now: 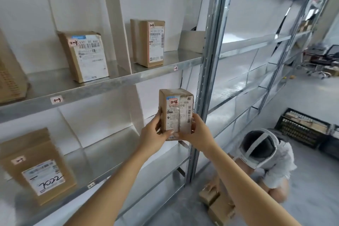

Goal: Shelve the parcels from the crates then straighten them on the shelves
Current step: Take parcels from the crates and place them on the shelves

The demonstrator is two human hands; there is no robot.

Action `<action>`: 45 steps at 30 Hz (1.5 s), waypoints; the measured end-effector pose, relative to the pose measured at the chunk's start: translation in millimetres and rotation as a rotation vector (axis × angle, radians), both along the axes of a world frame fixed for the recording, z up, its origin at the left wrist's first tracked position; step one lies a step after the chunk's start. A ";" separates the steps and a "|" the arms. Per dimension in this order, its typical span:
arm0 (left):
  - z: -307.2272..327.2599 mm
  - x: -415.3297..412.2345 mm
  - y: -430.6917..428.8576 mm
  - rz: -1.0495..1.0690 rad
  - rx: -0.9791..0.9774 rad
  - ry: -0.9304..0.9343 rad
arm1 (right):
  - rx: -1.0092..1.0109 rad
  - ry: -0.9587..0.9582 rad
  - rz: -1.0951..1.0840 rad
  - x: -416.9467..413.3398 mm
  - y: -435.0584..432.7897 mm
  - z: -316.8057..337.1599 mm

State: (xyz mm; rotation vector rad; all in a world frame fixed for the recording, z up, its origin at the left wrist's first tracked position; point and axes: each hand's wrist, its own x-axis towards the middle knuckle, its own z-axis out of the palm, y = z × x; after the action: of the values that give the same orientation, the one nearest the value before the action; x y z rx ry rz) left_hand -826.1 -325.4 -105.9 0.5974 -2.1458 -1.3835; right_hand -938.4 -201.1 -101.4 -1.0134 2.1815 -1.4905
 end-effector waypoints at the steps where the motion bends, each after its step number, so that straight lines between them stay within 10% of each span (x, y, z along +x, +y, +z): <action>1: -4.6 -10.5 -3.7 0.018 0.001 -0.005 | 0.016 0.014 0.021 -11.3 -6.2 -3.6; 27: -237.7 -174.0 -106.1 0.640 -0.023 -0.099 | 0.145 0.034 0.372 -193.4 -188.1 -228.5; 45: -211.7 -196.1 -127.2 0.735 0.095 -0.048 | -0.030 -0.004 0.506 -211.8 -231.3 -241.9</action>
State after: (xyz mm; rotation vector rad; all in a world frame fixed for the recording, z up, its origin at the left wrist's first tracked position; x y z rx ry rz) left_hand -1022.2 -452.6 -317.6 1.3018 -1.6243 -1.0513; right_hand -1150.2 -432.4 -343.3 -1.4353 1.7209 -1.2809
